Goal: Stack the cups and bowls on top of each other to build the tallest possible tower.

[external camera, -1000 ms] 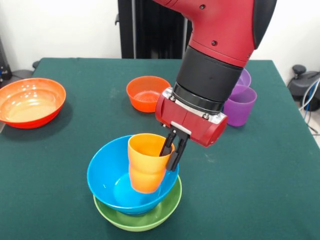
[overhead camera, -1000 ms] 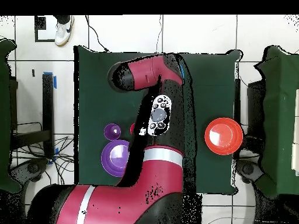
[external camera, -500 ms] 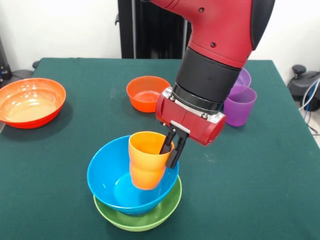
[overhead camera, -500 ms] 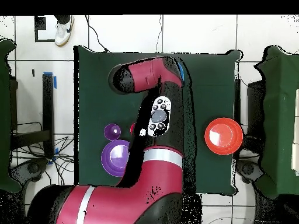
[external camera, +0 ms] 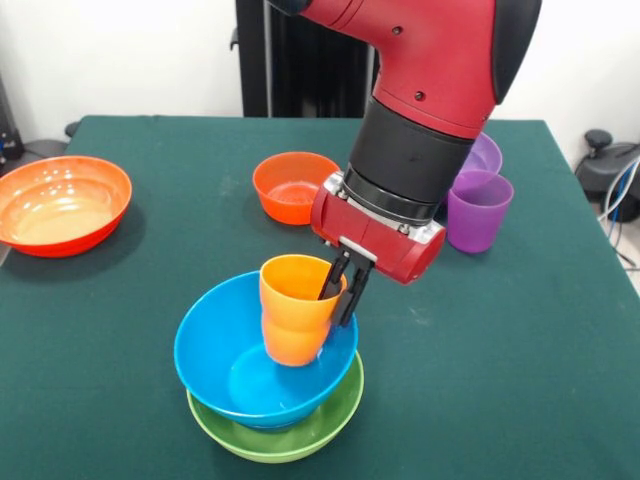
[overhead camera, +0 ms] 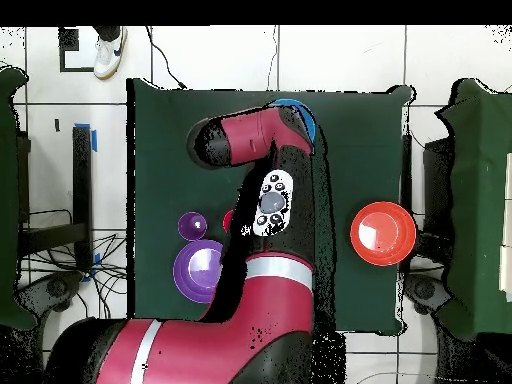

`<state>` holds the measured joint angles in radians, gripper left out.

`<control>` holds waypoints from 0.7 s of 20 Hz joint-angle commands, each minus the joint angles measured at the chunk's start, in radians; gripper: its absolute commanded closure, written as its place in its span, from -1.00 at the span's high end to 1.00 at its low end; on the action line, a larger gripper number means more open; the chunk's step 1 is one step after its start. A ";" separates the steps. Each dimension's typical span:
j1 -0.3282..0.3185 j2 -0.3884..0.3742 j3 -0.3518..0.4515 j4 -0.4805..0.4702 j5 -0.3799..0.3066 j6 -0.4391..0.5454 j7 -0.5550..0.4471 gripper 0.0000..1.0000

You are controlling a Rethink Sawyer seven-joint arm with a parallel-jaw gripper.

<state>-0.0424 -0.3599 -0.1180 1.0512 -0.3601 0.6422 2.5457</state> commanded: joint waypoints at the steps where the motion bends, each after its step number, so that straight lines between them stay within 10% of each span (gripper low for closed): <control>1: 0.012 -0.009 0.060 0.118 0.016 -0.056 0.036 -1.00; 14: 0.001 0.001 0.057 0.117 0.002 -0.080 0.021 -1.00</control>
<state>-0.0424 -0.3746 -0.1180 1.0891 -0.3601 0.6225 2.5457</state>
